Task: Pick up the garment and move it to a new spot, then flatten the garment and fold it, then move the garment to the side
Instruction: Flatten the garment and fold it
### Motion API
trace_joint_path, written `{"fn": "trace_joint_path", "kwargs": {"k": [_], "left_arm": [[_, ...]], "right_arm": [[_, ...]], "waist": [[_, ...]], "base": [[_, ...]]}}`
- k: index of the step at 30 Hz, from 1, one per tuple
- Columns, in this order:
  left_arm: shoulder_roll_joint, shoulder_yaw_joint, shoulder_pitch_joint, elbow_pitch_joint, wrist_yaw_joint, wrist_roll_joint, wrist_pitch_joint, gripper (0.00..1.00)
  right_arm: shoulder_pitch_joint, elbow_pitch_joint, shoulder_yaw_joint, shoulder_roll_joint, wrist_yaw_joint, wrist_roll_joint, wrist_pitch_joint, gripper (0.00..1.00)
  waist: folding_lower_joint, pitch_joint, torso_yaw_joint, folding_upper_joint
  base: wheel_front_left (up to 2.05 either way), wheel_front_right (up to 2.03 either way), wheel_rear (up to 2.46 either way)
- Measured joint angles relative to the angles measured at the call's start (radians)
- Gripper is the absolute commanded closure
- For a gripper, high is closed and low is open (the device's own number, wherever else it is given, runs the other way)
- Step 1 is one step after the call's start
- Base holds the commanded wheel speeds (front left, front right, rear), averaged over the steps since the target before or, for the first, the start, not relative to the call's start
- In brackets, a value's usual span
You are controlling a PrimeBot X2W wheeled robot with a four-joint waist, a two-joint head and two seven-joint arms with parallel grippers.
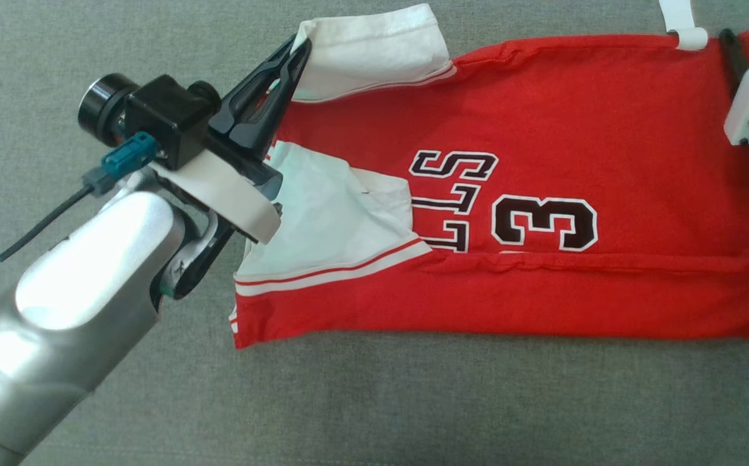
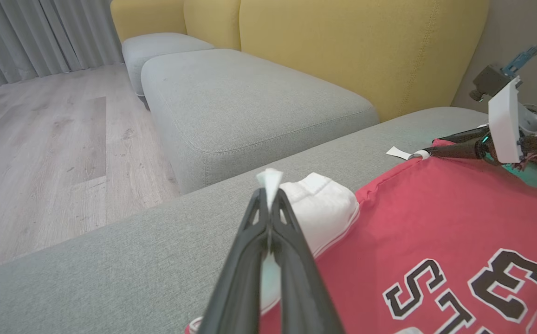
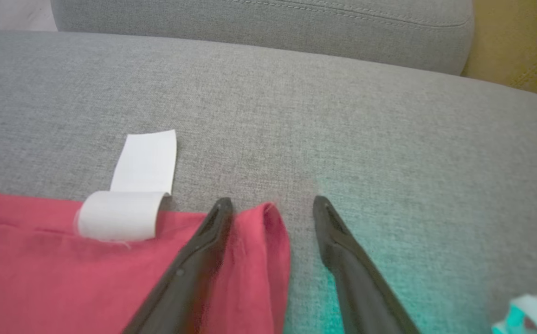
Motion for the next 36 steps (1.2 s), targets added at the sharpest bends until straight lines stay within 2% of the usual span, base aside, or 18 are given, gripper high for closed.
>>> {"fn": "trace_joint_path", "kwargs": {"k": [8,12,17,25,36], "left_arm": [[0.002,0.006,-0.003,0.038,0.004,0.000,-0.003,1.00],[0.001,0.043,-0.003,0.067,0.005,-0.052,-0.022,1.00],[0.016,0.077,-0.011,0.120,0.005,-0.072,-0.026,1.00],[0.016,0.108,-0.090,0.227,-0.006,-0.072,-0.050,1.00],[-0.067,0.112,-0.237,0.483,-0.069,-0.017,-0.158,1.00]], "right_arm": [[-0.014,0.042,0.026,0.004,0.000,0.058,-0.054,1.00],[-0.016,0.042,0.034,0.010,0.000,0.100,-0.106,1.00],[-0.030,0.005,0.089,0.024,0.000,0.146,-0.156,1.00],[-0.061,-0.040,0.091,0.028,0.000,0.245,-0.217,1.00],[-0.114,-0.036,0.100,0.035,0.000,0.281,-0.298,1.00]], "waist": [[0.0001,-0.010,-0.021,0.0000],[0.0001,-0.027,-0.041,0.0000],[0.0000,-0.045,-0.076,0.0000],[0.0000,-0.059,-0.110,0.0000],[0.0000,-0.071,-0.125,0.0000]], "base": [[0.00,0.00,0.00],[0.00,0.00,0.00],[0.00,0.00,0.00],[0.00,0.00,0.00],[0.00,0.00,0.00]]}}
